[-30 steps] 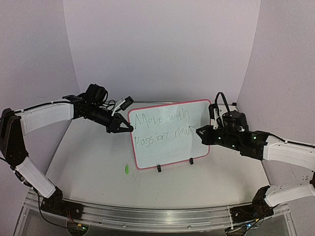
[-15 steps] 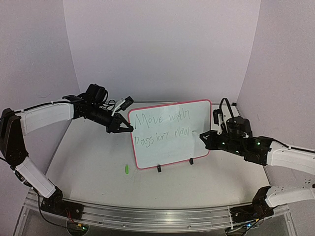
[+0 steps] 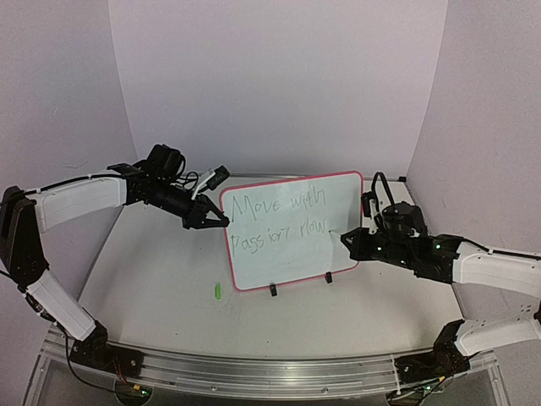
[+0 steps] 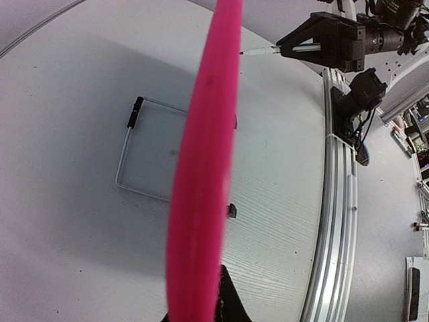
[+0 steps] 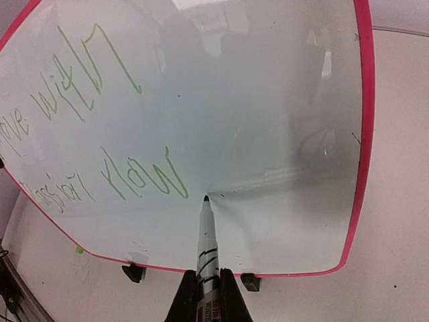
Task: Write a sentence on the whiteboard
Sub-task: Write a sentence on the whiteboard, then place the whiteboard at the center of the board.
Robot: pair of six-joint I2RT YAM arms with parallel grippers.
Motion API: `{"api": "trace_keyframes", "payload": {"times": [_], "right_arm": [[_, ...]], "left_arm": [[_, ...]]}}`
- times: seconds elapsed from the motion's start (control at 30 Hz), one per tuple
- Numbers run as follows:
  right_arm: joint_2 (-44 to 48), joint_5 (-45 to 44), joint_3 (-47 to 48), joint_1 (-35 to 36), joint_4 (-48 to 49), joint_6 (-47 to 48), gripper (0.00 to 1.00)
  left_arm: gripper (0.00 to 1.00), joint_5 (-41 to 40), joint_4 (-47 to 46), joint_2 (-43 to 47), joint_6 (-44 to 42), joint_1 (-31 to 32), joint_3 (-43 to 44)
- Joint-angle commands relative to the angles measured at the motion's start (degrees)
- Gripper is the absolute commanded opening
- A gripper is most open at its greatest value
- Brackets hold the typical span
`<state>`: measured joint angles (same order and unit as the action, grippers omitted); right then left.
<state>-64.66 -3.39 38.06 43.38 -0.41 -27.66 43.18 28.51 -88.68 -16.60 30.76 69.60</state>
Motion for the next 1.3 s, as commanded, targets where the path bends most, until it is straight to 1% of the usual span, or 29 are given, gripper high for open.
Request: {"api": "trace_keyframes", "payload": {"times": [0.0,0.9,1.03,1.1,1.27], "right_arm": [[-0.5,-1.2,0.9,-0.3,1.9,0.2,0.00],[-0.2,-2.3,1.0,-0.3,1.7,0.0,0.00],[2.7,-1.3,0.5,-0.3,0.5,-0.7,0.00],[5.9,-1.0,-0.2,-0.3,-1.5,-0.9,0.00],[11.0,-2.2,-1.3,-0.3,-4.2,0.1,0.00]], "left_arm": [[0.00,-4.2,1.3,-1.2,-2.1,0.5,-0.2],[0.00,-4.3,1.3,-1.2,-2.0,0.5,-0.2],[0.00,-4.4,1.4,-1.4,-1.8,0.5,0.0],[0.00,-4.4,1.3,-1.3,-1.7,0.5,0.0],[0.01,-4.5,1.1,-1.4,-0.6,0.5,0.2]]}}
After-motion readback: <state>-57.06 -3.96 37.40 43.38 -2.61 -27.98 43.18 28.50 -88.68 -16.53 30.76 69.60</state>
